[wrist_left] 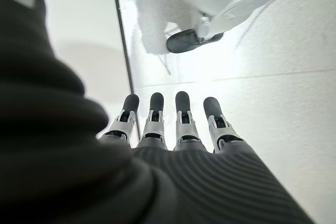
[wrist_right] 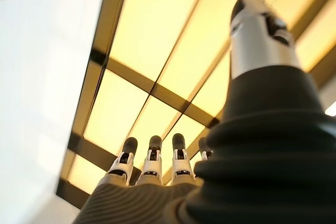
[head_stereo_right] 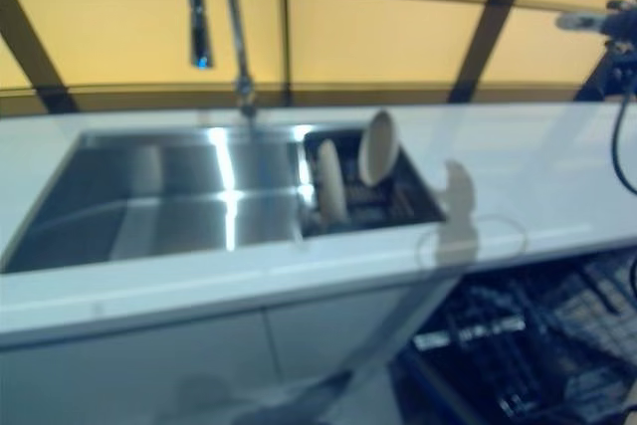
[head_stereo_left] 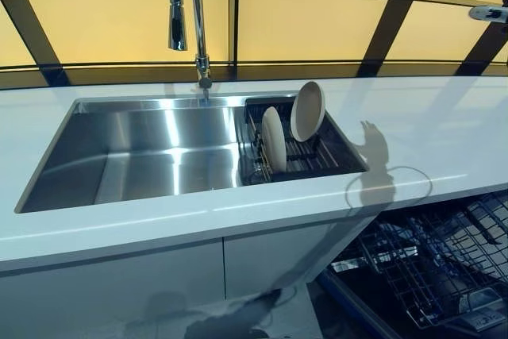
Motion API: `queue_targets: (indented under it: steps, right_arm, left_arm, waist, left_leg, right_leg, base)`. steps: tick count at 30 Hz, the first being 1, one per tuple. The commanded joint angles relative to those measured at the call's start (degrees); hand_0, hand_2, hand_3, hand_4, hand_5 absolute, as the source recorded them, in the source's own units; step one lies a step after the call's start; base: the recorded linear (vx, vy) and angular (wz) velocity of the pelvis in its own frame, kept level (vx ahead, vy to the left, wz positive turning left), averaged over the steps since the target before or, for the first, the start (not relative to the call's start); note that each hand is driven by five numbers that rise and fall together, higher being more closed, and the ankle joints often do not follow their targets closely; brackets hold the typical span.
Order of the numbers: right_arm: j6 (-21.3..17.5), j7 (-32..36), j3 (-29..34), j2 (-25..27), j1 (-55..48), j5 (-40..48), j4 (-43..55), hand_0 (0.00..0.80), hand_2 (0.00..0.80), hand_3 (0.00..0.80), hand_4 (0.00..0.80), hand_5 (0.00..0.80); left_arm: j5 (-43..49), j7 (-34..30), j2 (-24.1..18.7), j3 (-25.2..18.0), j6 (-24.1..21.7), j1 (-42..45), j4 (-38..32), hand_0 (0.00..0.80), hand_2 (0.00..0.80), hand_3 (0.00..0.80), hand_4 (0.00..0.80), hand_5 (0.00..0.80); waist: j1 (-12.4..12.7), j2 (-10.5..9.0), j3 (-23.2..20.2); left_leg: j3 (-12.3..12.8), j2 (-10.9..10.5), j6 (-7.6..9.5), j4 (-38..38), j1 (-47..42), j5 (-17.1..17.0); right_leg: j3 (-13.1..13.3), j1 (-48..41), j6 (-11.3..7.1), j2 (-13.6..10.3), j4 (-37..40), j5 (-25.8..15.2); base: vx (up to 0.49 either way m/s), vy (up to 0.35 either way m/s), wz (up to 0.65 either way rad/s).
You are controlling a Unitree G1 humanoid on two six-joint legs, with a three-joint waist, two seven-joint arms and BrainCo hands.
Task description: Take plates into dishwasher
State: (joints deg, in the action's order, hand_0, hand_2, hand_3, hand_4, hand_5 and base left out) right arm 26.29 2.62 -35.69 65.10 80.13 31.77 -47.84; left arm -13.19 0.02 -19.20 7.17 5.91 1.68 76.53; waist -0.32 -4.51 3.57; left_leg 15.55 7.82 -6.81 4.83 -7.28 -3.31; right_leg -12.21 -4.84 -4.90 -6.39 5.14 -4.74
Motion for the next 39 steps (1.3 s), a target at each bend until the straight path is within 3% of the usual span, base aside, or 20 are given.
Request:
queue_targets:
  steps: [1,6,14,39]
  right_arm:
    - [-1.26,4.18,-8.79,-0.16,13.24,-10.77,-5.35,0.000,0.000,0.000,0.000,0.000]
    - [0.31,4.70,-15.70,-2.36,19.31,-13.66,-8.16,0.000,0.000,0.000,0.000,0.000]
    - [3.76,-3.06,-17.88,-4.93,20.26,-10.36,-4.38,0.000,0.000,0.000,0.000,0.000]
    - [5.84,-6.36,-9.60,-7.38,12.01,-3.54,-1.93,0.000,0.000,0.000,0.000,0.000]
  left_arm:
    - [1.37,0.83,-1.74,2.84,1.54,-1.35,1.60,0.000,0.000,0.000,0.000,0.000]
    - [1.83,1.24,-2.76,4.53,1.93,-1.50,0.12,0.000,0.000,0.000,0.000,0.000]
    - [-1.46,0.61,-3.80,4.81,1.79,-1.79,-3.22,0.000,0.000,0.000,0.000,0.000]
    - [-5.21,-0.86,-3.63,7.68,2.71,-1.32,-9.15,0.000,0.000,0.000,0.000,0.000]
  waist:
    - [3.22,-3.29,0.55]
    - [4.90,-3.05,3.10]
    - [5.53,-1.90,8.12]
    - [4.86,1.93,12.07]
  left_leg:
    - [-4.38,-1.91,1.04,0.17,1.74,-0.07]
    - [-5.13,-1.94,0.93,0.17,5.12,-1.02]
    - [-6.05,-1.61,0.40,0.17,10.73,-2.91]
    - [-5.35,-2.12,-0.10,0.17,12.34,-3.31]
  right_leg:
    - [-2.37,-1.37,-2.19,-0.69,-0.14,0.01]
    - [-3.08,1.36,-2.55,-0.68,-0.14,-0.73]
    - [-3.11,6.36,-2.55,-0.32,-0.14,-1.81]
    - [-3.54,8.57,-2.61,-1.08,-0.14,-2.08]
  base:
    - [0.060,-0.046,0.06]
    - [-0.052,-0.050,0.13]
    - [-0.144,-0.028,0.09]
    - [-0.018,0.005,0.00]
